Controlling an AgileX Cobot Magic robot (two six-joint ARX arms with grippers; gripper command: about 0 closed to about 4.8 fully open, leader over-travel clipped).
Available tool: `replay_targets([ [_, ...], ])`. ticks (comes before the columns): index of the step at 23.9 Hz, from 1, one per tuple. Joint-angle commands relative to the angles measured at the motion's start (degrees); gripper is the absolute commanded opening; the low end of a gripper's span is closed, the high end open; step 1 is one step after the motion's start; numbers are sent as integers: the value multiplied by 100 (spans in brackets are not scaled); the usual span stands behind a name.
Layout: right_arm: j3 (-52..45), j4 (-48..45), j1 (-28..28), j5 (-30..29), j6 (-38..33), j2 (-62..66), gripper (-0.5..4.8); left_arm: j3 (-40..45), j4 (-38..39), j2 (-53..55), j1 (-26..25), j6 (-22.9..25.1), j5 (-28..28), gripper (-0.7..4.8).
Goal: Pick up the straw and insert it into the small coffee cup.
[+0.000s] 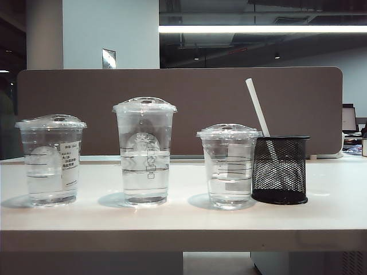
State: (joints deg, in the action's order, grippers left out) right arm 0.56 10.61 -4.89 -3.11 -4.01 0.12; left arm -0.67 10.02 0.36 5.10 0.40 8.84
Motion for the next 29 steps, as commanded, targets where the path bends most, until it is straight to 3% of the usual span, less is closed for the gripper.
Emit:
replay_targets([
  [1, -2, -17, -7, 0, 13, -9, 0, 15, -46, 4, -9, 22, 17, -4],
  [7, -2, -17, -7, 0, 13, -9, 0, -22, 24, 4, -4, 20, 20, -4],
  [10, -2, -17, -7, 0, 13, -9, 0, -240, 435, 4, -4, 22, 22, -4],
  [13, -2, -17, -7, 0, 13, -9, 0, -909, 1480, 15, -7, 22, 20, -4],
  [19, -2, -17, -7, 0, 15, -9, 0, -2105, 2575, 525, -9, 22, 20, -4],
  [25, -2, -15, -7, 0, 15, -9, 0, -3233, 2524, 1115, -7, 101, 11, -4],
  [28, -2, -15, -7, 0, 13, -9, 0, -4111, 3001, 1355, -4, 105, -116, -5],
  [29, -2, -17, -4, 0, 13, -9, 0, -4822, 3567, 1473, -4, 26, -96, -4],
])
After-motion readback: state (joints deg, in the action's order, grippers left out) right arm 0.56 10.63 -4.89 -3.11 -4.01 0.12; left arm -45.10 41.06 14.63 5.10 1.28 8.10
